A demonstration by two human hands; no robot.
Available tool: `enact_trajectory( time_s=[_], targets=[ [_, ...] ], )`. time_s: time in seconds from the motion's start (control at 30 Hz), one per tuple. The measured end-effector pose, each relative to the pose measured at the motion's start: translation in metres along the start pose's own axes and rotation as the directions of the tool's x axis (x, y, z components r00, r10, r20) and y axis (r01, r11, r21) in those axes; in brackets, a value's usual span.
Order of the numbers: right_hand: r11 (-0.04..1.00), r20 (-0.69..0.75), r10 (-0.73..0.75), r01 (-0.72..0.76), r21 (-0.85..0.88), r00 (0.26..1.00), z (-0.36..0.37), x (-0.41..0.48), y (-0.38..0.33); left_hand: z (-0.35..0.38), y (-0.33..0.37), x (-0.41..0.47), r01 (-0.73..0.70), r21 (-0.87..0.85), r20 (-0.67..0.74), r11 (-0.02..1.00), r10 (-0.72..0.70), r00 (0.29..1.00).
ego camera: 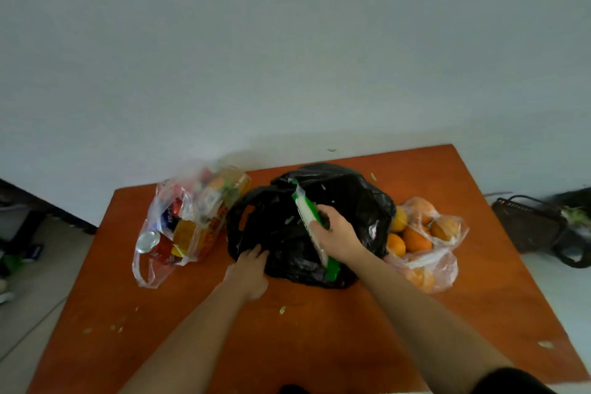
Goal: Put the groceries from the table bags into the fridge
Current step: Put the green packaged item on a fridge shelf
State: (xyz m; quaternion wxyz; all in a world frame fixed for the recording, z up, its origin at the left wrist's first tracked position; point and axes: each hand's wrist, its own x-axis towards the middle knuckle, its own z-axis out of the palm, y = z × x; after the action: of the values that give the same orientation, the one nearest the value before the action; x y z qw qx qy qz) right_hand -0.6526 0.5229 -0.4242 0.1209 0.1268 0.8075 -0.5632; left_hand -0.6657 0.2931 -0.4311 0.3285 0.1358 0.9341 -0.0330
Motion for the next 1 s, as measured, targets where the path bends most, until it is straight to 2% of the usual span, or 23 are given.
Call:
enact_trajectory(
  time_s=[0.07, 0.13, 0.2, 0.23, 0.43, 0.53, 0.6, 0.63, 0.7, 0.8, 0.93, 1.0],
  targets=[
    [0.929, 0.004, 0.126, -0.120, 0.349, 0.992, -0.004, -0.005, -0.009, -0.008, 0.002, -0.005, -0.005, 0.024, 0.000, 1.000, 0.005, 1.000],
    [0.783, 0.042, 0.146, -0.142, 0.605, 0.988, -0.008, -0.012, -0.017, -0.016, 0.004, -0.008, -0.020, 0.064, 0.001, 0.998, 0.020, 1.000],
    [0.689, 0.077, 0.082, -0.113, 0.716, 0.994, -0.016, -0.022, -0.025, -0.026, 0.005, -0.008, -0.043, 0.115, -0.010, 0.992, 0.044, 0.999],
    [0.684, 0.079, 0.067, -0.104, 0.722, 0.995, -0.019, -0.025, -0.028, -0.031, 0.006, -0.007, -0.055, 0.135, -0.019, 0.989, 0.059, 0.998],
    [0.865, -0.090, 0.176, -0.110, 0.489, 0.980, -0.033, -0.040, -0.031, -0.063, 0.010, -0.003, -0.200, 0.217, -0.106, 0.955, 0.227, 0.968],
    [0.980, -0.203, 0.146, -0.113, 0.163, 0.968, -0.040, -0.059, -0.035, -0.070, 0.013, 0.001, -0.272, 0.214, -0.182, 0.938, 0.312, 0.933],
    [0.994, -0.332, 0.104, -0.112, -0.005, 0.938, -0.043, -0.074, -0.035, -0.075, 0.019, 0.003, -0.314, 0.177, -0.303, 0.933, 0.356, 0.884],
    [0.994, -0.405, 0.090, -0.108, -0.020, 0.910, -0.043, -0.083, -0.033, -0.080, 0.025, 0.004, -0.341, 0.158, -0.372, 0.927, 0.376, 0.849],
    [0.995, -0.534, 0.095, -0.075, 0.058, 0.840, -0.047, -0.108, -0.027, -0.093, 0.047, 0.006, -0.415, 0.106, -0.484, 0.904, 0.412, 0.772],
    [0.990, -0.698, 0.129, -0.046, 0.136, 0.704, -0.058, -0.158, -0.013, -0.111, 0.092, -0.003, -0.557, 0.074, -0.568, 0.827, 0.494, 0.658],
    [0.987, -0.878, 0.162, -0.058, 0.153, 0.450, -0.082, -0.242, 0.002, -0.122, 0.170, -0.042, -0.710, 0.187, -0.566, 0.678, 0.666, 0.487],
    [0.983, -0.941, 0.183, -0.069, 0.170, 0.286, -0.094, -0.304, 0.011, -0.120, 0.220, -0.082, -0.798, 0.231, -0.533, 0.557, 0.759, 0.375]
  ],
)
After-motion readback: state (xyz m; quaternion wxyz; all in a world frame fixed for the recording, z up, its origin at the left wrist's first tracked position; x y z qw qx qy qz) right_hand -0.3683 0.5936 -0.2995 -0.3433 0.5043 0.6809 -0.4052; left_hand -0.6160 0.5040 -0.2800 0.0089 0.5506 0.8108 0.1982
